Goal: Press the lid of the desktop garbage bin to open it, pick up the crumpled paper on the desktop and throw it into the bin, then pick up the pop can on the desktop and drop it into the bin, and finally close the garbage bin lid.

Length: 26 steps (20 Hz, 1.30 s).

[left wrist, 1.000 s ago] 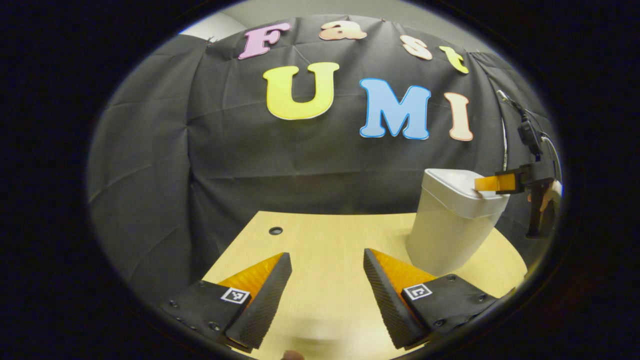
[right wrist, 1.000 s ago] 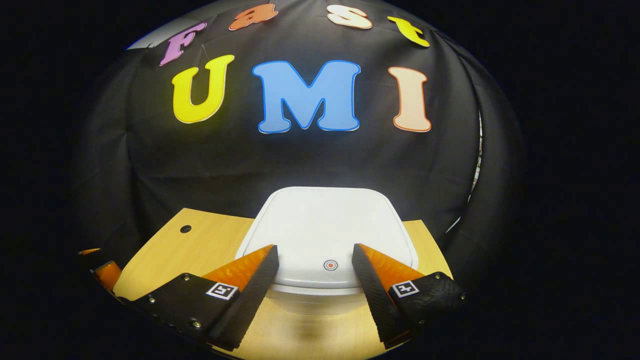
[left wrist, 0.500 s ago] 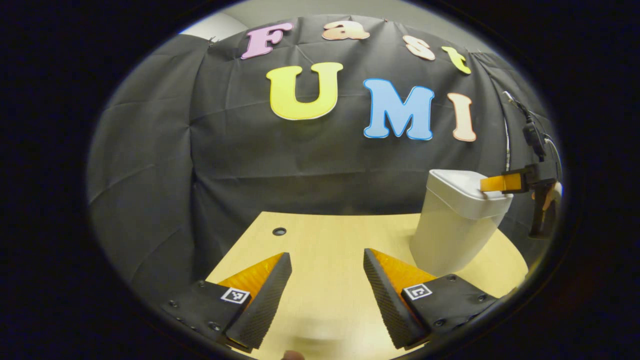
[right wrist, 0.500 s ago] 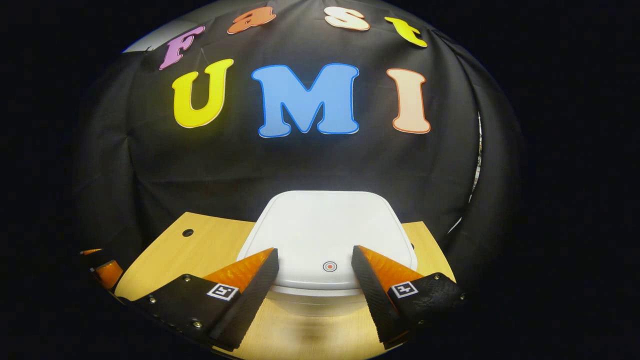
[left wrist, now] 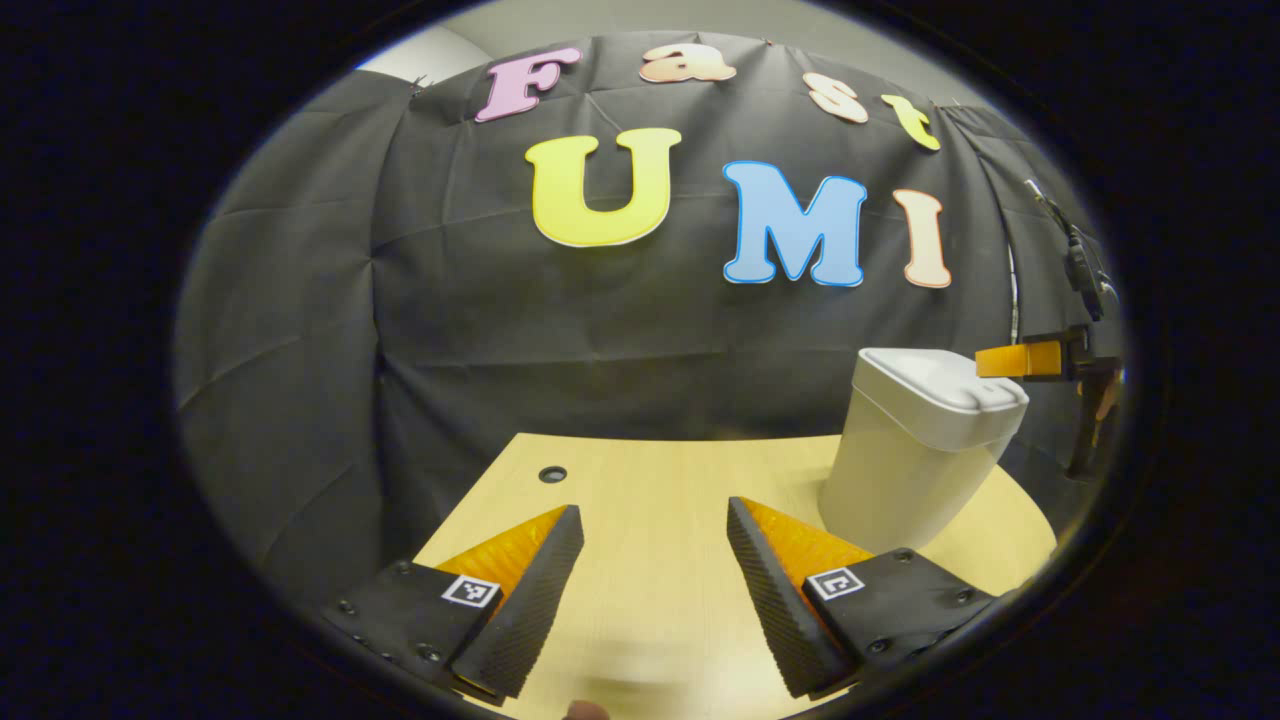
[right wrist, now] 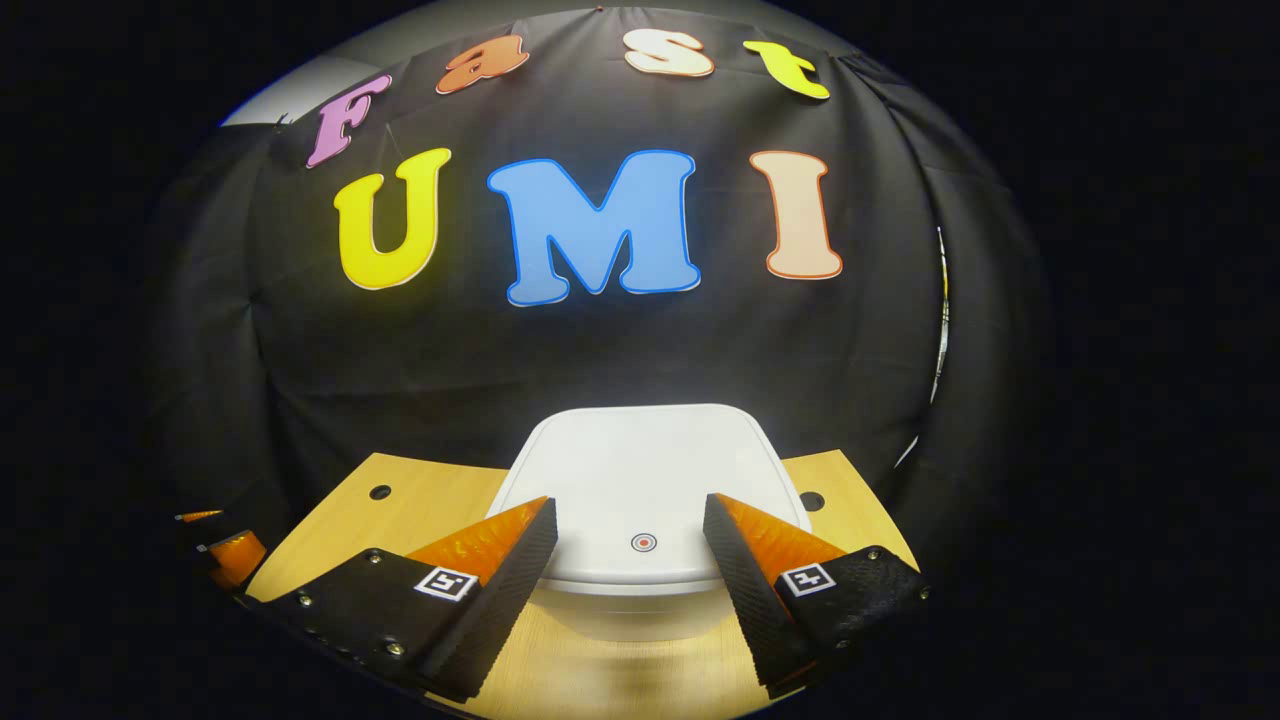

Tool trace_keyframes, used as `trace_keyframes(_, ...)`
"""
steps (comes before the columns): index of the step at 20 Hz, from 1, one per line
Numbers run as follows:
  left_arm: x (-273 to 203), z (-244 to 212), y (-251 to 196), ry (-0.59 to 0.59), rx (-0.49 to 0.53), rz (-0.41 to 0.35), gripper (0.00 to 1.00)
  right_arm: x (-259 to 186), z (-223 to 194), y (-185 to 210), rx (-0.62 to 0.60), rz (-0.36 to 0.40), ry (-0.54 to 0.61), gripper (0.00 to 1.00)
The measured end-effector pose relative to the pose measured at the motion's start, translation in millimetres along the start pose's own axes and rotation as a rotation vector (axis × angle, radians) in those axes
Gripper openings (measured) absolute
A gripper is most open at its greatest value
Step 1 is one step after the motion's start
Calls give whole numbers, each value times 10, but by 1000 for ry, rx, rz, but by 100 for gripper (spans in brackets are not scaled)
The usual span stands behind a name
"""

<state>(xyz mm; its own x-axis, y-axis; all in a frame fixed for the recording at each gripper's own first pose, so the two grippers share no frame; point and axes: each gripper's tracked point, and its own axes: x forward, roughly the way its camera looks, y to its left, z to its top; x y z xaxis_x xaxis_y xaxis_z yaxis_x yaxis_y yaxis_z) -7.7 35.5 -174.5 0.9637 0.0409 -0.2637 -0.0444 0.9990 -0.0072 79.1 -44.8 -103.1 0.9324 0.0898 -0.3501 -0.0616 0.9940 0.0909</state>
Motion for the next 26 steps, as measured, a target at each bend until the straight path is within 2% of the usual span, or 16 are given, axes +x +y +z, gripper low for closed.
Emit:
trace_keyframes(1, 7, 58, -18, -9, 2, -3, 96, -48, 50, 5, 4, 1, -17, 94)
trace_keyframes(2, 3, 127, -33, -24, 2, -5, 100, -116, 119, 17, 4, 4, -39, 94)
trace_keyframes(5, -100, 495, -128, -89, -11, -23, 100, -352, 290, 89, -4, 14, -112, 94)
trace_keyframes(6, -136, 638, -166, -114, -15, -30, 96, -442, 348, 132, 0, 24, -135, 94)
trace_keyframes(8, -232, 893, -204, -160, -9, -34, 96, -598, 417, 225, 5, 40, -173, 95)
trace_keyframes(10, -328, 1096, -267, -195, 6, -45, 87, -682, 420, 307, -3, 50, -196, 94)
trace_keyframes(11, -365, 1167, -310, -207, 14, -57, 86, -753, 409, 353, -6, 54, -201, 94)
trace_keyframes(12, -403, 1221, -366, -215, 21, -72, 86, -830, 401, 383, -7, 52, -209, 94)
trace_keyframes(15, -454, 1258, -581, -218, 37, -130, 100, -1012, 344, 449, -18, 38, -230, 94)
trace_keyframes(17, -472, 1277, -799, -221, 54, -177, 100, -1145, 321, 452, -26, 33, -247, 94)
trace_keyframes(18, -484, 1296, -907, -229, 64, -192, 96, -1219, 322, 434, -28, 33, -260, 94)
trace_keyframes(23, -601, 1343, -1737, -260, 94, -254, 100, -1459, 339, -91, -38, -7, -306, 94)
trace_keyframes(26, -691, 1379, -2395, -300, 83, -245, 100, -1577, 362, -751, -53, -57, -334, 94)
